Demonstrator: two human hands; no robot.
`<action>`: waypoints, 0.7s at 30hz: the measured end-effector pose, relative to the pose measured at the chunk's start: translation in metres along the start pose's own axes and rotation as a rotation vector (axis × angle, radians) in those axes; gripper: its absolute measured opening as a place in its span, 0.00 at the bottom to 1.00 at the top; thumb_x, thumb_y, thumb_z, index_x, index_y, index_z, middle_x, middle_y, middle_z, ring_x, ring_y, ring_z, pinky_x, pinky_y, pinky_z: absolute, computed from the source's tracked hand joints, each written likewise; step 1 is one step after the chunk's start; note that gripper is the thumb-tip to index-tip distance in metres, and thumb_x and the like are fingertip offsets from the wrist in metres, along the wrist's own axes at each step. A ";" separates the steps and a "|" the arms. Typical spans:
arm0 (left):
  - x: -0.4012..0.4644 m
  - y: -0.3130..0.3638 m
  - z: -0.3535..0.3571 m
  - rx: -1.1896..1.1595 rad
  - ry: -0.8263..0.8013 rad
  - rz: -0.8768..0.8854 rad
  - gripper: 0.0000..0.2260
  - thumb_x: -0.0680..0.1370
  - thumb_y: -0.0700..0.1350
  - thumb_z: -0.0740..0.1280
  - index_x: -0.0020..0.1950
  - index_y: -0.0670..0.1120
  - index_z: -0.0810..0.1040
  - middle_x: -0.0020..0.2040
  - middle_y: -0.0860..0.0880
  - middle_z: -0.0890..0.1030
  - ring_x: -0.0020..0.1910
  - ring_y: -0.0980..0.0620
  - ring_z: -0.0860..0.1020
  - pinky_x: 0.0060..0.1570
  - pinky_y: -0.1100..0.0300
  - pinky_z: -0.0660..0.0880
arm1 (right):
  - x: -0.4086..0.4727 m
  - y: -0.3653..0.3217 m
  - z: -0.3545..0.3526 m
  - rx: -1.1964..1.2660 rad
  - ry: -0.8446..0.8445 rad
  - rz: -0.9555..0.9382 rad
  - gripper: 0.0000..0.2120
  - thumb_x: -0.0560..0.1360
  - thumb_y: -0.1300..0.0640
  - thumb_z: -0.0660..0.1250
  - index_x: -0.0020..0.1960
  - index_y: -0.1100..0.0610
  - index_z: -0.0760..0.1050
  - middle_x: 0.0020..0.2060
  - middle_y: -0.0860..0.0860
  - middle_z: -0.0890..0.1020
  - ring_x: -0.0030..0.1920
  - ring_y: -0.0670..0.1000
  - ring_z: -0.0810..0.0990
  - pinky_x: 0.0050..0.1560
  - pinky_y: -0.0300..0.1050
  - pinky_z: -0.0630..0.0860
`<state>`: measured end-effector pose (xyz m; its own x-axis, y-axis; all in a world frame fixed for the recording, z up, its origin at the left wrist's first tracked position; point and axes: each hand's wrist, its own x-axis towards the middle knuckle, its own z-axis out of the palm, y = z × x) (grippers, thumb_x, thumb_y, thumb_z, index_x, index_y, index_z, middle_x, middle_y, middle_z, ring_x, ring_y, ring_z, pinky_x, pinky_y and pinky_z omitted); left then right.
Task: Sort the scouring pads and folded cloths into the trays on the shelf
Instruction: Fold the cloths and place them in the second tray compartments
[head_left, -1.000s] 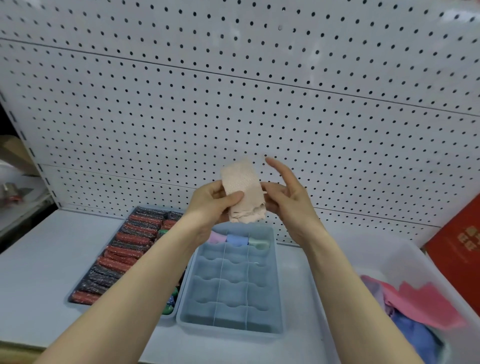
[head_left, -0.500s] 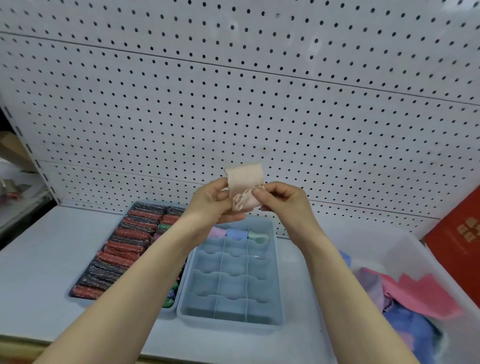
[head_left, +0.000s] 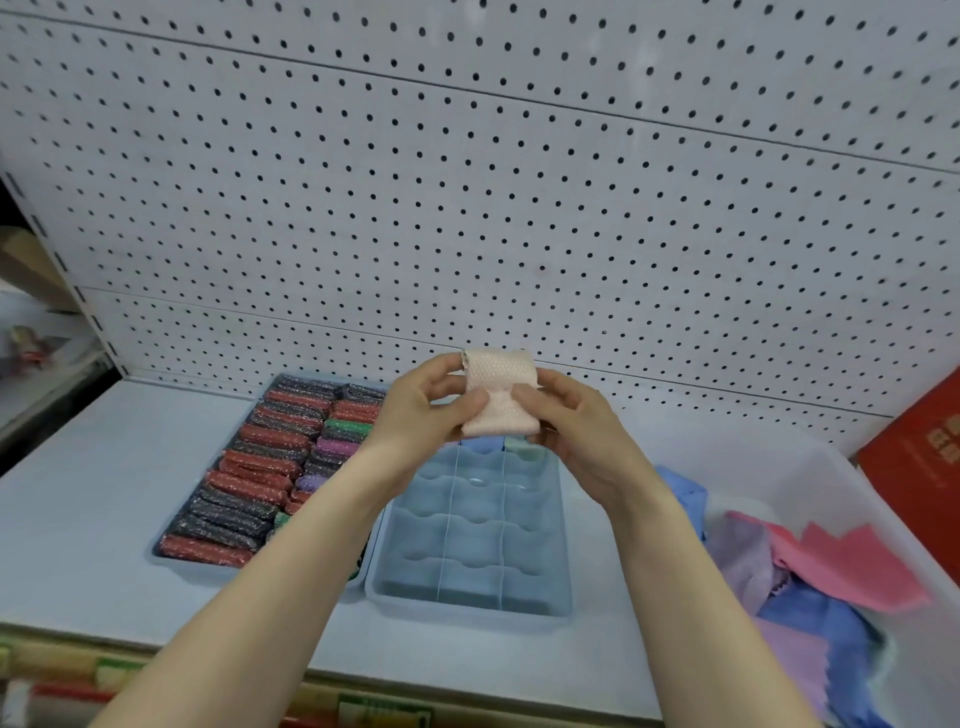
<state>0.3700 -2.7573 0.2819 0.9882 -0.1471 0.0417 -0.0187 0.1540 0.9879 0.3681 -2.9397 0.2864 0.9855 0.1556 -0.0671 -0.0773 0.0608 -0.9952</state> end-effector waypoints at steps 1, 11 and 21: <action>-0.002 -0.002 -0.002 0.012 -0.011 0.004 0.13 0.77 0.34 0.68 0.60 0.45 0.78 0.51 0.45 0.84 0.45 0.50 0.84 0.40 0.57 0.81 | -0.002 0.002 -0.001 0.049 -0.062 0.019 0.12 0.78 0.62 0.66 0.62 0.60 0.77 0.43 0.52 0.81 0.38 0.47 0.79 0.39 0.39 0.74; -0.015 -0.027 -0.018 -0.094 0.007 -0.177 0.10 0.78 0.40 0.69 0.59 0.42 0.80 0.49 0.44 0.82 0.46 0.47 0.83 0.44 0.59 0.81 | -0.008 0.032 0.013 -0.207 0.010 -0.218 0.23 0.73 0.76 0.64 0.35 0.49 0.83 0.42 0.44 0.80 0.43 0.48 0.77 0.44 0.38 0.74; -0.016 -0.060 -0.044 -0.021 0.004 -0.137 0.12 0.75 0.33 0.70 0.55 0.46 0.81 0.55 0.45 0.82 0.55 0.46 0.81 0.46 0.57 0.82 | -0.011 0.052 0.024 -0.106 0.007 0.129 0.08 0.79 0.57 0.66 0.56 0.56 0.81 0.48 0.56 0.83 0.48 0.54 0.83 0.52 0.46 0.82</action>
<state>0.3622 -2.7211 0.2150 0.9819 -0.1646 -0.0942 0.1199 0.1534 0.9809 0.3495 -2.9146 0.2374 0.9696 0.1482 -0.1945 -0.1869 -0.0637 -0.9803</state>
